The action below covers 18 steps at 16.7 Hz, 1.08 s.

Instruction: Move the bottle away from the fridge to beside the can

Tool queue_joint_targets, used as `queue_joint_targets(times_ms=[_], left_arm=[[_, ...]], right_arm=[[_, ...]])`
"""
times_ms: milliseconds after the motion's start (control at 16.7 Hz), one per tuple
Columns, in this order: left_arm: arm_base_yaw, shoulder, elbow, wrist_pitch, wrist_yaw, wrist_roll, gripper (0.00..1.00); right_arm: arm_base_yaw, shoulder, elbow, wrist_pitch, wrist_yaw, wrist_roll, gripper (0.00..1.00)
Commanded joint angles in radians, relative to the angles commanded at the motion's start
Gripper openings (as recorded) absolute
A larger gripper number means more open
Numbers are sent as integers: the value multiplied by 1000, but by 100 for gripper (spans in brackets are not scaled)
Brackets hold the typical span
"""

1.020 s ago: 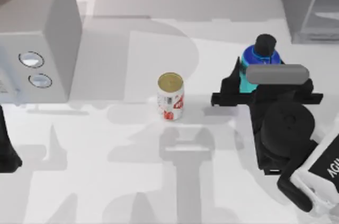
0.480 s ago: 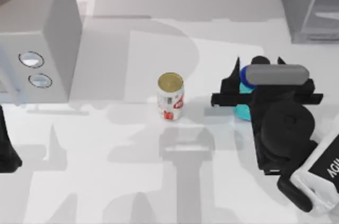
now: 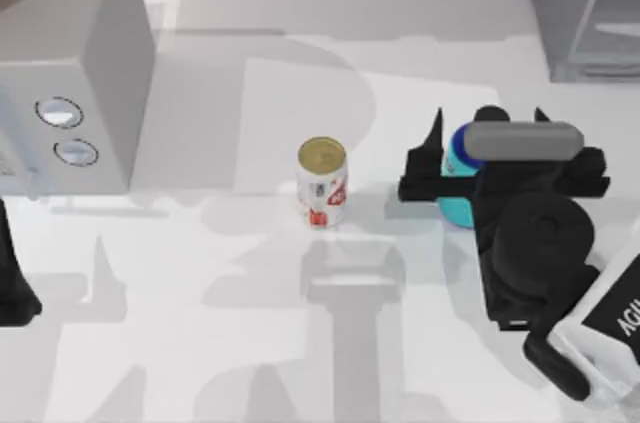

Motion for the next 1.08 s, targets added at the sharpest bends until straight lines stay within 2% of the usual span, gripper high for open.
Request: queue_joint_targets(times_ms=[180,540,840,1080], left_arm=[[0,0,0,0,0,0,100],[0,0,0,0,0,0,100],[0,0,0,0,0,0,100],[0,0,0,0,0,0,100]], right_arm=[[1,-1,-3,2,3,0,100],[69,-34,-93,56,69,3,100],[62,-39,-91,48,64,3,100],[22,-186,-110,-47,10,2,100]])
